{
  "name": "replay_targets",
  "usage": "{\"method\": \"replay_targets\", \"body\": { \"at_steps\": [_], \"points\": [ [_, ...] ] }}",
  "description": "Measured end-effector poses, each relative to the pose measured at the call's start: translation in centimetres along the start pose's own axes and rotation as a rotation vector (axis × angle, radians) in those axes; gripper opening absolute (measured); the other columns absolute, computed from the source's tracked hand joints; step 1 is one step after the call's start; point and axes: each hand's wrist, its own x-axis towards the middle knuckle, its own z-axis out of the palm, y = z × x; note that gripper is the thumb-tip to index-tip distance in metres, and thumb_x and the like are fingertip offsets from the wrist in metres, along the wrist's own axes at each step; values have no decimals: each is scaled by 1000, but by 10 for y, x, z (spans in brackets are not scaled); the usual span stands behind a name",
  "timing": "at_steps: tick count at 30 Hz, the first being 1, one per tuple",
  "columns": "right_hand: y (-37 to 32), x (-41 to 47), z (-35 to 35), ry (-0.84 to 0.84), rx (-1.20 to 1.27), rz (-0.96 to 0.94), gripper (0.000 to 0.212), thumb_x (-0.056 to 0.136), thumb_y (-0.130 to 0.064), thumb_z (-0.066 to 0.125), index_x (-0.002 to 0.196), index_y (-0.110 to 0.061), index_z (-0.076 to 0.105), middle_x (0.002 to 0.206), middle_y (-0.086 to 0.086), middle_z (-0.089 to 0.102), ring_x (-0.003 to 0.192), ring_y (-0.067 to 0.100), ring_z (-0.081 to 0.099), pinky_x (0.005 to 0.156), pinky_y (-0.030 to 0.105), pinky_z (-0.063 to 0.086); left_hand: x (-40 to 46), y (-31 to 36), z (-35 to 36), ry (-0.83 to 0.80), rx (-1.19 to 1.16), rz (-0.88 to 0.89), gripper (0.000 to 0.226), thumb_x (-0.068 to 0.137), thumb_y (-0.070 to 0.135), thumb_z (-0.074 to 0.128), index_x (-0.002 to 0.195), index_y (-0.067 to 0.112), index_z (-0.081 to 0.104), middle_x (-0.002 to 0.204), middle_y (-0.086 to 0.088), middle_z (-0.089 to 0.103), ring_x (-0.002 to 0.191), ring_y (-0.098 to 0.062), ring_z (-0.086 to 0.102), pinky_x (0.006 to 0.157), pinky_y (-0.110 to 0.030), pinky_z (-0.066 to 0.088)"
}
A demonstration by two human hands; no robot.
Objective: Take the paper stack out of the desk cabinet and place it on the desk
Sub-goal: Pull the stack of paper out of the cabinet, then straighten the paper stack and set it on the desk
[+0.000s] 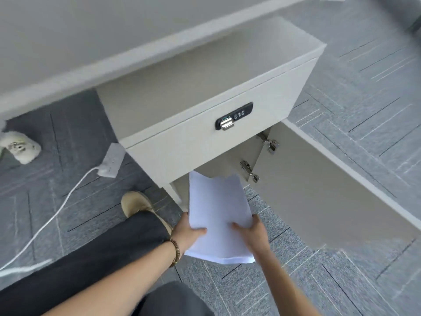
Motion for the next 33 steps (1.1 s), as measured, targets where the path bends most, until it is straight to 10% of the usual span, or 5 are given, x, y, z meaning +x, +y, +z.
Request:
{"method": "replay_targets", "body": {
  "at_steps": [8, 19, 33],
  "points": [
    [-32, -135, -82, 134, 107, -71, 47, 73, -33, 82, 106, -12, 55, 99, 1, 64, 87, 24, 61, 60, 31, 43, -125, 46, -18, -71, -27, 155, 77, 45, 40, 79, 116, 17, 62, 113, 1, 72, 104, -19, 69, 94, -44, 56],
    [-46, -307, -189, 300, 269, -243, 44, 67, -35, 80, 96, -9, 60, 96, 9, 69, 89, 27, 67, 67, 36, 51, -317, 78, 7, -145, -123, 409, 35, 82, 13, 76, 113, 17, 61, 109, 3, 73, 98, -13, 68, 76, -24, 55],
    [-150, -483, -201, 364, 315, -718, 39, 57, -26, 65, 95, -16, 63, 95, 8, 72, 92, 29, 67, 83, 48, 54, -460, 107, -105, -50, -319, 786, 36, 85, 19, 72, 117, 19, 57, 113, -1, 73, 100, -19, 70, 85, -39, 56]
  ]
}}
